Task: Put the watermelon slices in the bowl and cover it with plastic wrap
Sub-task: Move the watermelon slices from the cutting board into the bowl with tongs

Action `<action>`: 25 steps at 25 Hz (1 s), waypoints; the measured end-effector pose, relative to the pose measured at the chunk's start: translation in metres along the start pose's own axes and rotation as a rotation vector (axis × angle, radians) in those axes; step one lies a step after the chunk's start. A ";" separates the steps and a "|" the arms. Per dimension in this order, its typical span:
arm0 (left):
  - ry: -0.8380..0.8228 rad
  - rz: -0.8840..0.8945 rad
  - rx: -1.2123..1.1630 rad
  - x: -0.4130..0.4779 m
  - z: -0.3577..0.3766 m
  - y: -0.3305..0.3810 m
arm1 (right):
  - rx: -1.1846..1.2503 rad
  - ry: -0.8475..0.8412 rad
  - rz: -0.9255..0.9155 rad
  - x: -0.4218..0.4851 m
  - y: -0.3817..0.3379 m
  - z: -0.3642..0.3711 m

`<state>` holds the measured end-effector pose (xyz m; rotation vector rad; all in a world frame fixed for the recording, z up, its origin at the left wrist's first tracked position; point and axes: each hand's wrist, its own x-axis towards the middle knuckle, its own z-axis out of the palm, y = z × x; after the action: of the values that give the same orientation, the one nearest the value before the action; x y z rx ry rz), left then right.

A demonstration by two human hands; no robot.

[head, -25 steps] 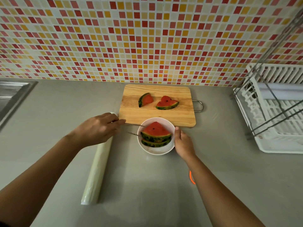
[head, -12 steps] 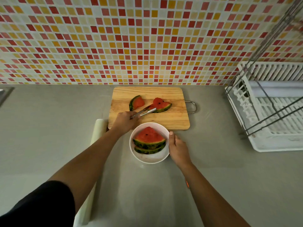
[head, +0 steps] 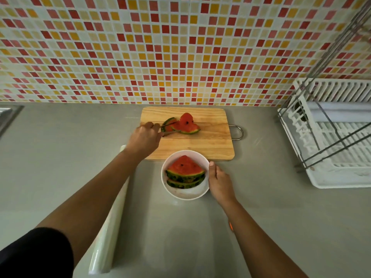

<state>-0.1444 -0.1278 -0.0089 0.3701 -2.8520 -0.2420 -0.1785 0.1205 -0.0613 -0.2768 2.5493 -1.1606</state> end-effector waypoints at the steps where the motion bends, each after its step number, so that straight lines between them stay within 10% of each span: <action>1: -0.023 -0.015 0.025 0.001 -0.005 -0.008 | -0.002 0.000 -0.003 0.000 0.000 0.000; 11: -0.084 -0.811 -0.825 -0.049 0.012 -0.014 | 0.020 0.009 -0.017 -0.001 0.001 0.001; 25: -0.086 -1.038 -1.253 -0.017 0.022 0.001 | -0.003 0.010 0.004 0.001 0.003 0.001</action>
<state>-0.1342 -0.1197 -0.0333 1.3945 -1.7086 -1.9992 -0.1789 0.1212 -0.0645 -0.2671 2.5599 -1.1592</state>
